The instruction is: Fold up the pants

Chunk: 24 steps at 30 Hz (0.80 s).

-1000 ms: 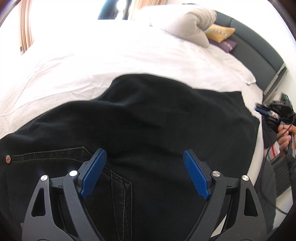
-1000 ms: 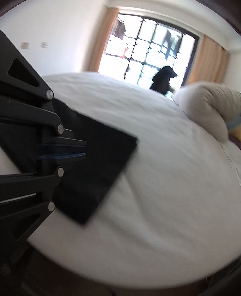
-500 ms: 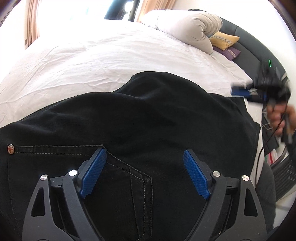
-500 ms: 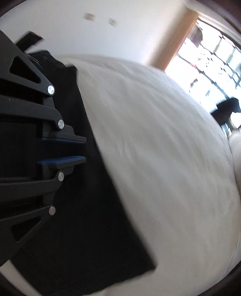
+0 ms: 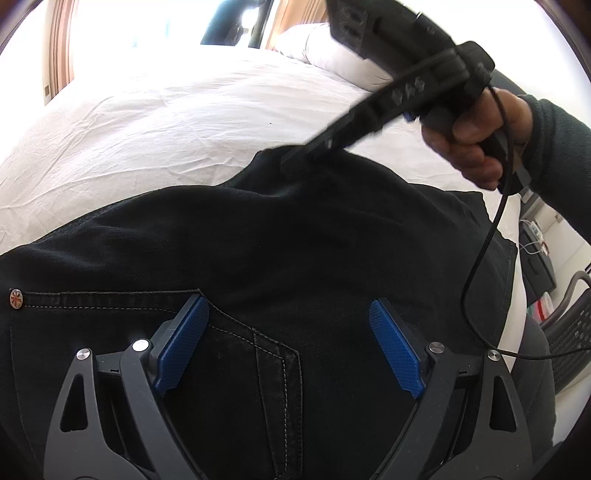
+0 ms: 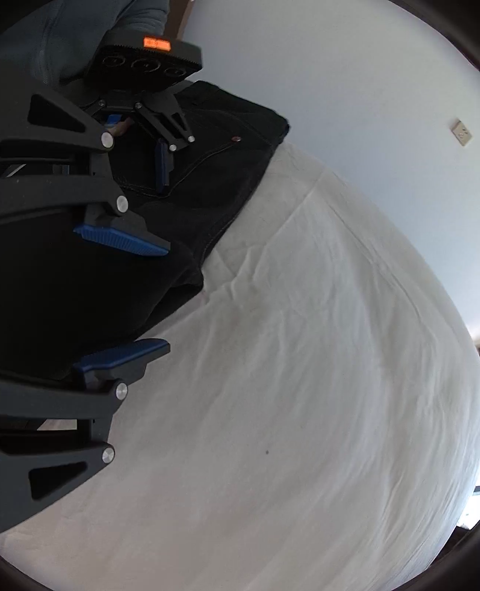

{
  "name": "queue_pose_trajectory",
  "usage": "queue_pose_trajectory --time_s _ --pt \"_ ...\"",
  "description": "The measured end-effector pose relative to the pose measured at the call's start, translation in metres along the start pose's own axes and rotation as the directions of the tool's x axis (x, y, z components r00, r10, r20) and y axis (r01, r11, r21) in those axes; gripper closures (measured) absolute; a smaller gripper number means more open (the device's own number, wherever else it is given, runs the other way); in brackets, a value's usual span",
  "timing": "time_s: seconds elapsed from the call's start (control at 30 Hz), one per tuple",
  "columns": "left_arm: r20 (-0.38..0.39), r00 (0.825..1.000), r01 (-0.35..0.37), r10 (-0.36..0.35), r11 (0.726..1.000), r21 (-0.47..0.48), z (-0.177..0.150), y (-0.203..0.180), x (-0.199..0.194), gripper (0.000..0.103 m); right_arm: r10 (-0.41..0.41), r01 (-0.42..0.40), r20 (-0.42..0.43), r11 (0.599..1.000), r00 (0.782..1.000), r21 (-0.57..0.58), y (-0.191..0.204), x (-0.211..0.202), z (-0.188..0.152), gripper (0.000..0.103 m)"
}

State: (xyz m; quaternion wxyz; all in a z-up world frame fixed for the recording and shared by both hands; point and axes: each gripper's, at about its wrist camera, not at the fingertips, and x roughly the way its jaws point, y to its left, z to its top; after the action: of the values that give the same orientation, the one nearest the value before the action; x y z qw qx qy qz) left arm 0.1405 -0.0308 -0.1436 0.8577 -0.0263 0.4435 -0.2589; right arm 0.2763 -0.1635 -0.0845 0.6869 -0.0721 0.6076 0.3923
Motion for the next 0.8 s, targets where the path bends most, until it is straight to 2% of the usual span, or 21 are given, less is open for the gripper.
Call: queue_pose_trajectory --time_s 0.03,0.07,0.17,0.27,0.3,0.37,0.43,0.5,0.53,0.57,0.6,0.63,0.67,0.73,0.77,0.8 --pt "0.0 1.0 0.002 -0.002 1.0 -0.001 0.0 0.001 0.0 0.014 -0.013 0.013 -0.026 1.0 1.0 -0.019 0.003 0.006 -0.002 0.064" --pt "-0.003 1.0 -0.001 0.001 1.0 0.001 0.0 0.002 0.0 0.014 -0.028 0.027 -0.035 0.999 0.999 -0.033 0.006 0.009 -0.002 0.079" --pt "-0.012 1.0 -0.018 0.018 1.0 0.018 0.0 0.001 0.0 0.015 -0.057 0.057 -0.001 0.998 0.998 -0.006 0.003 0.009 0.003 0.094" --pt "-0.013 1.0 -0.017 0.017 1.0 0.016 -0.001 0.002 -0.001 0.015 -0.117 0.117 0.018 0.993 0.993 0.006 0.005 0.017 0.003 0.098" --pt "-0.012 1.0 -0.015 0.016 1.0 0.015 -0.001 0.003 -0.002 0.015 -0.155 0.153 0.06 0.987 0.986 0.042 0.004 0.017 0.004 0.098" --pt "-0.011 1.0 -0.017 0.017 1.0 0.018 -0.002 0.001 -0.003 0.015 -0.18 0.173 0.093 0.981 0.979 0.083 -0.001 0.013 0.004 0.103" --pt "-0.012 1.0 -0.021 0.021 1.0 0.021 -0.003 0.001 -0.004 0.015 -0.282 0.242 0.148 0.941 0.948 0.237 -0.025 0.001 0.002 0.103" --pt "-0.012 1.0 -0.022 0.023 1.0 0.02 -0.003 0.001 -0.004 0.015 -0.346 0.262 0.177 0.89 0.921 0.374 -0.046 -0.015 -0.009 0.102" --pt "-0.01 1.0 -0.02 0.021 1.0 0.018 -0.004 0.001 -0.005 0.015 -0.364 0.263 0.194 0.875 0.911 0.406 -0.046 -0.024 -0.015 0.101" --pt "-0.009 1.0 -0.02 0.02 1.0 0.015 -0.002 -0.002 -0.001 0.015 -0.302 0.18 0.257 0.894 0.918 0.41 -0.042 -0.036 -0.022 0.1" --pt "-0.008 1.0 -0.019 0.02 1.0 0.013 0.0 -0.003 0.001 0.015 -0.187 0.047 0.345 0.925 0.92 0.376 -0.032 -0.045 -0.03 0.1" --pt "-0.007 1.0 -0.018 0.018 1.0 0.012 0.0 -0.002 0.0 0.015 -0.092 -0.048 0.405 0.945 0.91 0.323 -0.017 -0.05 -0.038 0.1" --pt "-0.006 1.0 -0.016 0.016 1.0 0.01 0.0 -0.001 0.0 0.015 -0.02 -0.104 0.424 0.958 0.906 0.268 -0.002 -0.05 -0.046 0.1" --pt "-0.006 1.0 -0.014 0.014 1.0 0.007 -0.001 0.001 0.0 0.015 0.094 -0.182 0.406 0.966 0.909 0.183 0.023 -0.035 -0.061 0.1" --pt "-0.008 1.0 -0.018 0.019 1.0 0.01 -0.001 0.0 0.0 0.015 0.116 -0.2 0.347 0.956 0.931 0.216 0.022 -0.009 -0.08 0.1" --pt "-0.01 1.0 -0.024 0.025 1.0 0.015 0.0 -0.001 0.0 0.015 0.116 -0.2 0.347 0.956 0.931 0.216 0.022 -0.009 -0.08 0.1"
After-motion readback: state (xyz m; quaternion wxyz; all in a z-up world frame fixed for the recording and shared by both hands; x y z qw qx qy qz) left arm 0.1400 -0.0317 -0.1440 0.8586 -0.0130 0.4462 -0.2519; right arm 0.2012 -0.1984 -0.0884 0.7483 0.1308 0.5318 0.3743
